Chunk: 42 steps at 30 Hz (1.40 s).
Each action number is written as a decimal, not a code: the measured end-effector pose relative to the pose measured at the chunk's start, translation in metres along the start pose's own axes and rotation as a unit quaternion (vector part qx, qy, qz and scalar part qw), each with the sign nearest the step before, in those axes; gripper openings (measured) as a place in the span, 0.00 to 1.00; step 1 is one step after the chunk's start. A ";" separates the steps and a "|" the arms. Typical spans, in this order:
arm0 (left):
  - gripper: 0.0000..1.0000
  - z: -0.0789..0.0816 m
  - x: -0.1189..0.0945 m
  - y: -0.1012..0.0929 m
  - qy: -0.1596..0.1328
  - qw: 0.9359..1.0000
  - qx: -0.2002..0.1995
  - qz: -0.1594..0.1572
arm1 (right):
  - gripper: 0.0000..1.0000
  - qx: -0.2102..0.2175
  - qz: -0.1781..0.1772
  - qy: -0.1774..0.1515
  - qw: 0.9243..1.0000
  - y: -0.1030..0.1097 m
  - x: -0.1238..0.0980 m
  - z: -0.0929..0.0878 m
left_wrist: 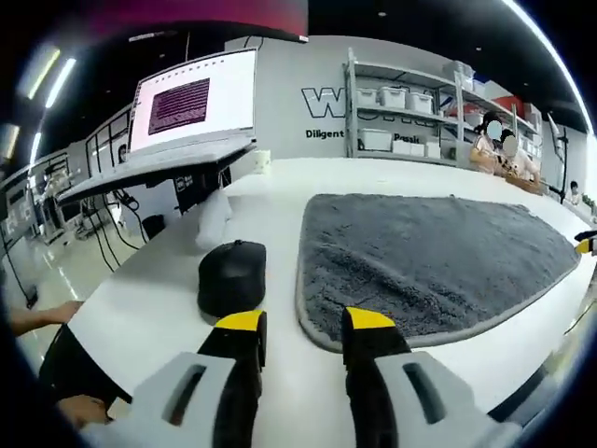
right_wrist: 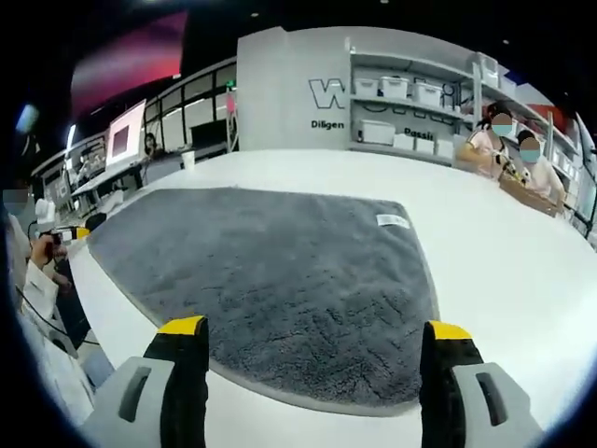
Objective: Open the folded towel by lifting each exposed corner and separating the folded layers until the towel lies flat within the target outline without major curled edges
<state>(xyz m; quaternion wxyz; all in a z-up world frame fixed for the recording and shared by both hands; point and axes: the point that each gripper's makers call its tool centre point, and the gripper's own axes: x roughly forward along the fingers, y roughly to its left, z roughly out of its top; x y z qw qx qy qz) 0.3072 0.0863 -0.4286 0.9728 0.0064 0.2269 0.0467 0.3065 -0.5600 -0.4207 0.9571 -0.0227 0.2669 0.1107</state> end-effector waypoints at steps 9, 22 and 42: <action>0.15 -0.003 0.003 0.004 0.006 1.000 -0.008 0.004 | 0.92 0.005 -0.003 0.005 1.000 -0.004 -0.002 -0.006; 0.06 -0.004 0.007 -0.004 0.011 1.000 0.004 -0.008 | 0.91 0.007 -0.006 0.012 1.000 -0.006 -0.004 -0.011; 0.00 -0.003 0.006 -0.004 0.020 0.999 0.043 -0.006 | 0.90 0.012 -0.010 0.014 1.000 -0.010 -0.009 -0.018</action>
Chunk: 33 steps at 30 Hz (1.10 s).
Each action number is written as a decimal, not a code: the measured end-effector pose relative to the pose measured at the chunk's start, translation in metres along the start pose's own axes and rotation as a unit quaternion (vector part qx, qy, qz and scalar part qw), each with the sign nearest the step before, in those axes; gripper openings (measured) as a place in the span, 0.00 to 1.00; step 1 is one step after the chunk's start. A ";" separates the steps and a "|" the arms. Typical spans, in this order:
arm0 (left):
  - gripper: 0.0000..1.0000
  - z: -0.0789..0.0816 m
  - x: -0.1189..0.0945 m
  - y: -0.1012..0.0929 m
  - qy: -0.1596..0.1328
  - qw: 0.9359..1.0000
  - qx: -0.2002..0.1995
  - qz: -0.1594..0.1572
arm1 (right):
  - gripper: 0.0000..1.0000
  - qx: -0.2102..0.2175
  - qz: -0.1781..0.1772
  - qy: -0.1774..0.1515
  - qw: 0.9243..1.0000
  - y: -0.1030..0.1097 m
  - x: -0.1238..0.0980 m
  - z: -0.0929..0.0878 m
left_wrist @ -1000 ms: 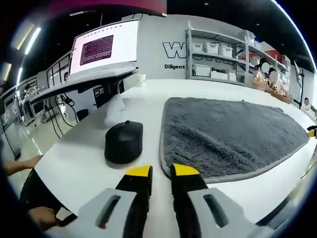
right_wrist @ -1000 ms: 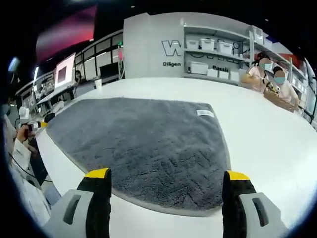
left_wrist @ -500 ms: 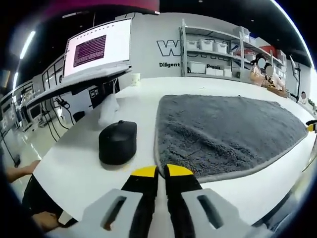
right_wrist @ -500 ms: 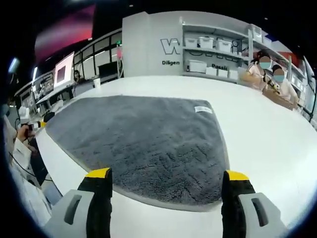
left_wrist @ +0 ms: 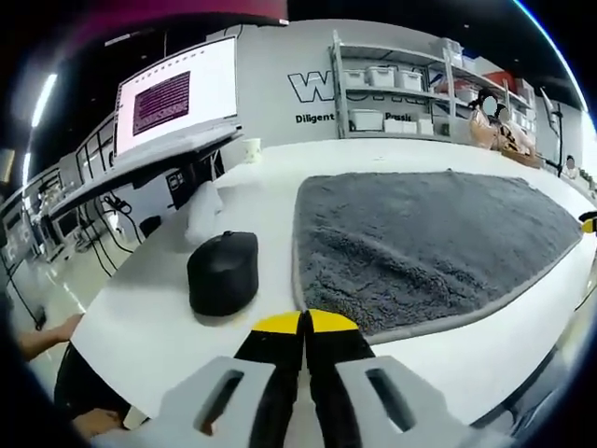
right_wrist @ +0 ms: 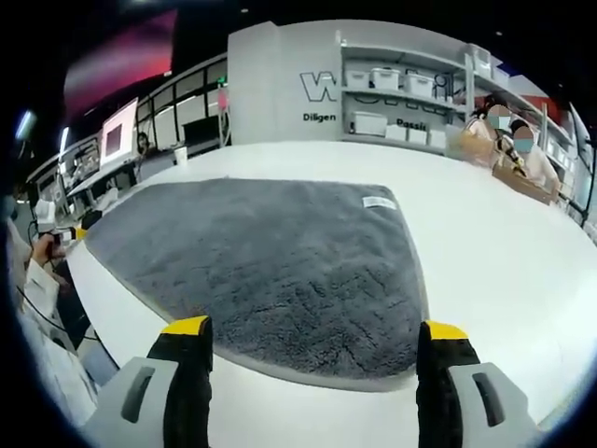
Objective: Open the folded towel by lifting each exposed corner and separating the folded layers until the towel lies flat within the target outline without major curled edges
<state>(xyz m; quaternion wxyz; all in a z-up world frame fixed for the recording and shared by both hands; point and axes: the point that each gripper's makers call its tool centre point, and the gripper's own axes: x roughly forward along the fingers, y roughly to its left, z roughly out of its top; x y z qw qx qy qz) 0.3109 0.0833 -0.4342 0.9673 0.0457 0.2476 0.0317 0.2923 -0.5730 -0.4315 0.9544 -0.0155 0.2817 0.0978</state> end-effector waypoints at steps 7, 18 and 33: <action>0.00 0.002 -0.004 0.007 -0.007 1.000 -0.002 0.012 | 0.89 0.002 -0.001 0.000 1.000 -0.002 -0.001 0.000; 0.07 -0.003 -0.004 0.009 0.001 1.000 -0.014 0.010 | 0.89 0.000 0.002 0.004 1.000 -0.001 0.001 -0.002; 0.11 -0.001 -0.001 -0.003 -0.005 0.998 -0.052 -0.023 | 0.89 -0.005 0.004 0.011 1.000 0.000 0.000 -0.004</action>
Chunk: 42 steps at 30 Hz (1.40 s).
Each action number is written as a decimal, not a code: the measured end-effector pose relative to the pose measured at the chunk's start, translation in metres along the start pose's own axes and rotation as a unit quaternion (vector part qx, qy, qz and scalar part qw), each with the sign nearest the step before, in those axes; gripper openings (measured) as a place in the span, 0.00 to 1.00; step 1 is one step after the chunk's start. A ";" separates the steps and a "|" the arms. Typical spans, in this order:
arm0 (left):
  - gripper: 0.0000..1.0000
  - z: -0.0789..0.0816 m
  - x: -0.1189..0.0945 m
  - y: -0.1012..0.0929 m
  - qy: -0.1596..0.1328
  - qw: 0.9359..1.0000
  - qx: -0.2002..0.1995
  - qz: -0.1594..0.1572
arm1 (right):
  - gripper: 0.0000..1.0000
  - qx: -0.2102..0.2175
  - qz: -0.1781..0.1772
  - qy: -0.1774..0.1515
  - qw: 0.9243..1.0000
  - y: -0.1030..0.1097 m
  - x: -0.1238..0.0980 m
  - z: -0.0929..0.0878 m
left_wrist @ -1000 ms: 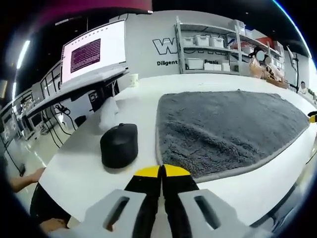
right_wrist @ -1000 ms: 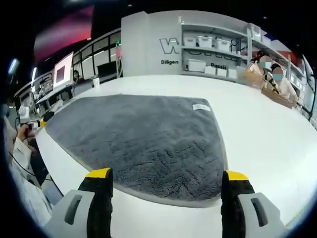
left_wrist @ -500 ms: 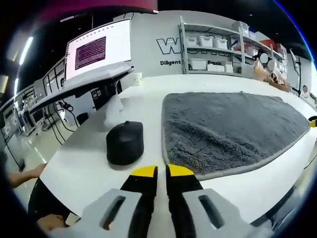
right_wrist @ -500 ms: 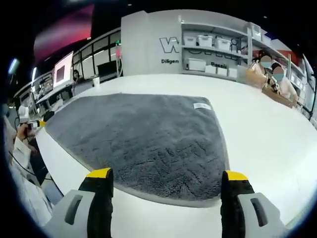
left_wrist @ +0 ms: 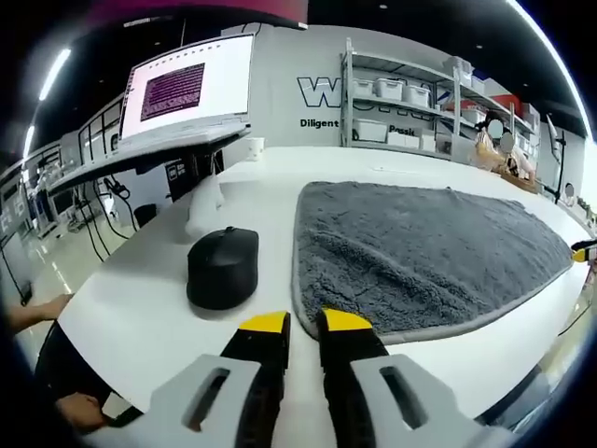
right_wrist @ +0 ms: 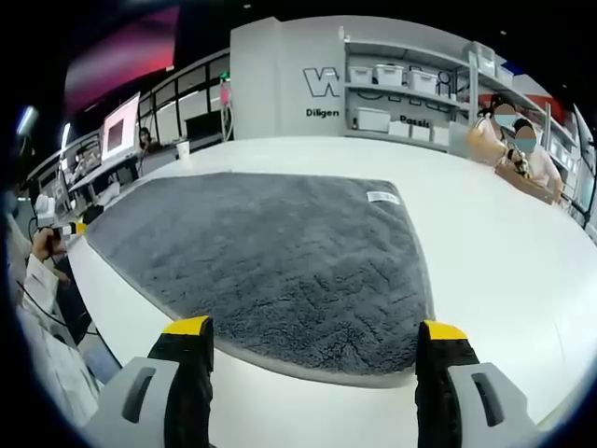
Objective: Open the folded towel by lifting each exposed corner and separating the folded layers until the towel lies flat within the target outline without major curled edges
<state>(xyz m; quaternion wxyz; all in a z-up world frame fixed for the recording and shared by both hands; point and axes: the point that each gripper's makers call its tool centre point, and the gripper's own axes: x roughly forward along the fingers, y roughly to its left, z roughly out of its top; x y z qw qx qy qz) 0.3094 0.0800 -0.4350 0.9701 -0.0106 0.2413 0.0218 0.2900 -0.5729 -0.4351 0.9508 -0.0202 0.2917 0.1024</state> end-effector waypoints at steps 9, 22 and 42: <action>0.08 -0.001 0.001 -0.003 0.003 1.000 0.010 0.000 | 0.88 -0.002 -0.003 0.004 1.000 -0.002 -0.002 -0.002; 0.02 0.001 0.003 -0.003 -0.002 1.000 0.018 0.007 | 0.88 -0.001 -0.005 0.004 1.000 -0.002 -0.003 -0.003; 0.01 -0.001 -0.002 0.003 0.015 0.998 0.054 0.024 | 0.88 -0.006 -0.007 0.008 1.000 -0.002 -0.001 -0.003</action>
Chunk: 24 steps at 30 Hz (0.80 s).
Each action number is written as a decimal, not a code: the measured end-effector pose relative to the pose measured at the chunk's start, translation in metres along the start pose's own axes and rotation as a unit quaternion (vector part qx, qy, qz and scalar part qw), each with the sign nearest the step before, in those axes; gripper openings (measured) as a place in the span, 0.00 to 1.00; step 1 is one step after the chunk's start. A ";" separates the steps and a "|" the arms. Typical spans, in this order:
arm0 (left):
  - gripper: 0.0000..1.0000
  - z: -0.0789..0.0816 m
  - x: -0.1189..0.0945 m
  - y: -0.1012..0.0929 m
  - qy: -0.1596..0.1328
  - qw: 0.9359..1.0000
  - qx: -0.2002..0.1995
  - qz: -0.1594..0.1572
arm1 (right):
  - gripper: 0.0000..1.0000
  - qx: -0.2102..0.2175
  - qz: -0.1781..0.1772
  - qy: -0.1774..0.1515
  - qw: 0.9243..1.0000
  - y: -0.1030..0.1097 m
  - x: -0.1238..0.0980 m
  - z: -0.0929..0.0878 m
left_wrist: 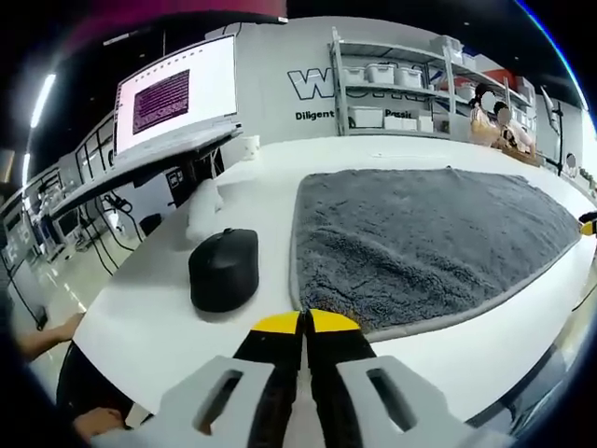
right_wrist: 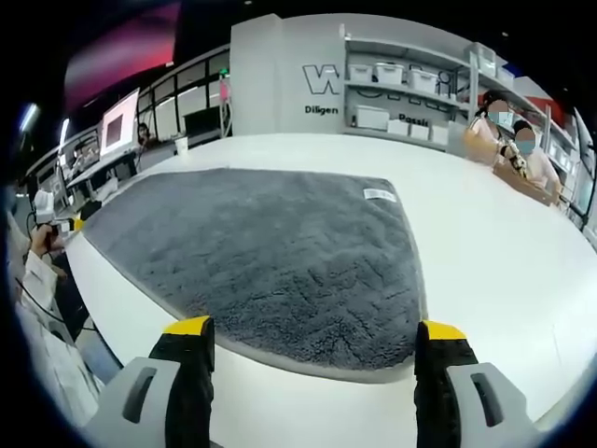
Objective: Open the folded towel by lifting each exposed corner and separating the folded layers until the towel lies flat within the target outline without major curled edges
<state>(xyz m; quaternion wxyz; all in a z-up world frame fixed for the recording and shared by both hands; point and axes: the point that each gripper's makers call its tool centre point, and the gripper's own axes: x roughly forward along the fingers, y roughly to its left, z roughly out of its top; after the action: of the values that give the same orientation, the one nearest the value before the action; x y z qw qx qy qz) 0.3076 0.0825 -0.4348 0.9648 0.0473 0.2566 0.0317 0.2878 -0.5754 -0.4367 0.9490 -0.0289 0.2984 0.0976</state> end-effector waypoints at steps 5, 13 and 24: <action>0.01 0.000 -0.001 0.000 0.001 1.000 0.003 0.000 | 0.87 -0.011 0.006 -0.001 1.000 0.004 0.001 0.006; 0.01 -0.001 -0.001 0.000 -0.001 1.000 -0.002 -0.002 | 0.86 -0.063 0.050 -0.038 0.996 0.037 0.011 0.052; 0.01 -0.001 0.000 0.000 -0.001 1.000 0.006 -0.010 | 0.78 -0.175 0.218 -0.102 0.955 0.164 0.019 0.119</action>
<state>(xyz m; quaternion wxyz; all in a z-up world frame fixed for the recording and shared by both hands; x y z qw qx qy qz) 0.3072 0.0826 -0.4354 0.9651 0.0507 0.2562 0.0201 0.3371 -0.3982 -0.3495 0.9101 -0.1188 0.1776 0.3550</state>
